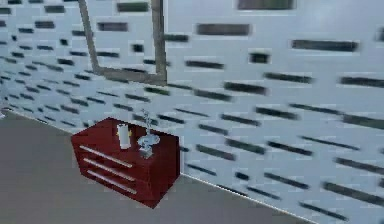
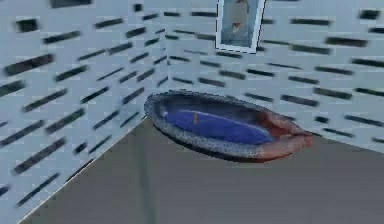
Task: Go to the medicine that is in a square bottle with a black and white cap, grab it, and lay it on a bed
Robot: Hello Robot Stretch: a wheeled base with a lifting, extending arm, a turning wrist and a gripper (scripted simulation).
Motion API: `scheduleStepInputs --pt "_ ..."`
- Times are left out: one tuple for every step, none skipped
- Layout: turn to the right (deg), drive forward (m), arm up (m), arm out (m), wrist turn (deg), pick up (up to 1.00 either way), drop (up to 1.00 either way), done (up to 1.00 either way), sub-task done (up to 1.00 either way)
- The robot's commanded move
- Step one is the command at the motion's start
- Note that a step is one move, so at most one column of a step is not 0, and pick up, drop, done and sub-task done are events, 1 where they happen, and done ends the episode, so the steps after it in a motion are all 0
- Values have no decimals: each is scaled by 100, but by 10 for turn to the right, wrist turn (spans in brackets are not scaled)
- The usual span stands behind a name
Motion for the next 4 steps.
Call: scheduleStepInputs --pt "0 65 0 0 0 0 0 0 0" --pt "-450 0 0 0 0 0 0 0 0" --pt "-450 0 0 0 0 0 0 0 0" --pt "-240 0 0 0 0 0 0 0 0"
